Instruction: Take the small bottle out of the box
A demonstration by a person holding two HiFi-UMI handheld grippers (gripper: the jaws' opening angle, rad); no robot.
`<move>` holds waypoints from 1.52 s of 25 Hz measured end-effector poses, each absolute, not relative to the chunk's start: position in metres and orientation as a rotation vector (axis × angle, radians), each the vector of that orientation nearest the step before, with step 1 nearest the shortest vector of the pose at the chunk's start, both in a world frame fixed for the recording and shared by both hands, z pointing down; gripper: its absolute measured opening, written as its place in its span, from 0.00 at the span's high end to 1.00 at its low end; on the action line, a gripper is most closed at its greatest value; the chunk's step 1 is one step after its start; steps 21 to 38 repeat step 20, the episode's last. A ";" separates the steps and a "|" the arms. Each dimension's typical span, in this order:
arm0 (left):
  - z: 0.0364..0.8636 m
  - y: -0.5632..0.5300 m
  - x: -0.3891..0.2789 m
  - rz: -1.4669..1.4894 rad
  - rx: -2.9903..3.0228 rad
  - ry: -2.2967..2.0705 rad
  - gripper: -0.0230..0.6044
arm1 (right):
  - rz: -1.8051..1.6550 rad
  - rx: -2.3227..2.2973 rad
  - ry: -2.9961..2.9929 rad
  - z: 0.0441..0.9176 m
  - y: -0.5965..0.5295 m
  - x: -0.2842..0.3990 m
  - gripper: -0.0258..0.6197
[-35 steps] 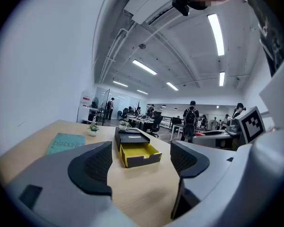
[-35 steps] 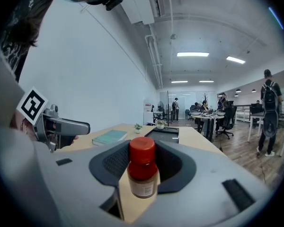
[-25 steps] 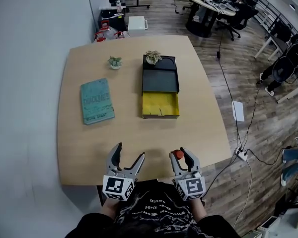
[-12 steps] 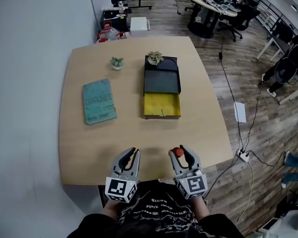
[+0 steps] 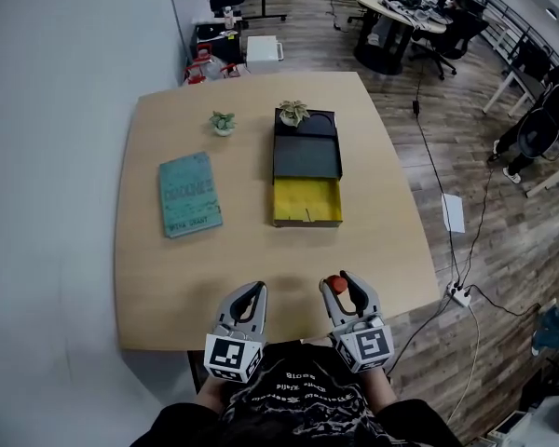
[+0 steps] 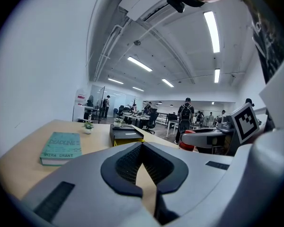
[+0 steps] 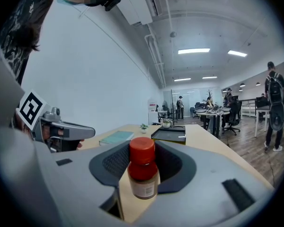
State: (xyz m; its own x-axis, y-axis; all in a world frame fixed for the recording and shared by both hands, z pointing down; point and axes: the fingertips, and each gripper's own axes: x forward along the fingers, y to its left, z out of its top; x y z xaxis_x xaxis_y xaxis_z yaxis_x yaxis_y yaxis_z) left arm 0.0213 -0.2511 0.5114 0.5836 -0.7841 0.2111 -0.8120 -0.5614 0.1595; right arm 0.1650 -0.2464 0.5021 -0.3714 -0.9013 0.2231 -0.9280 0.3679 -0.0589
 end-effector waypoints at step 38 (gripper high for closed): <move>0.513 -0.254 0.013 0.124 2.542 -1.317 0.96 | 0.246 1.657 -2.444 0.507 -0.247 0.158 0.72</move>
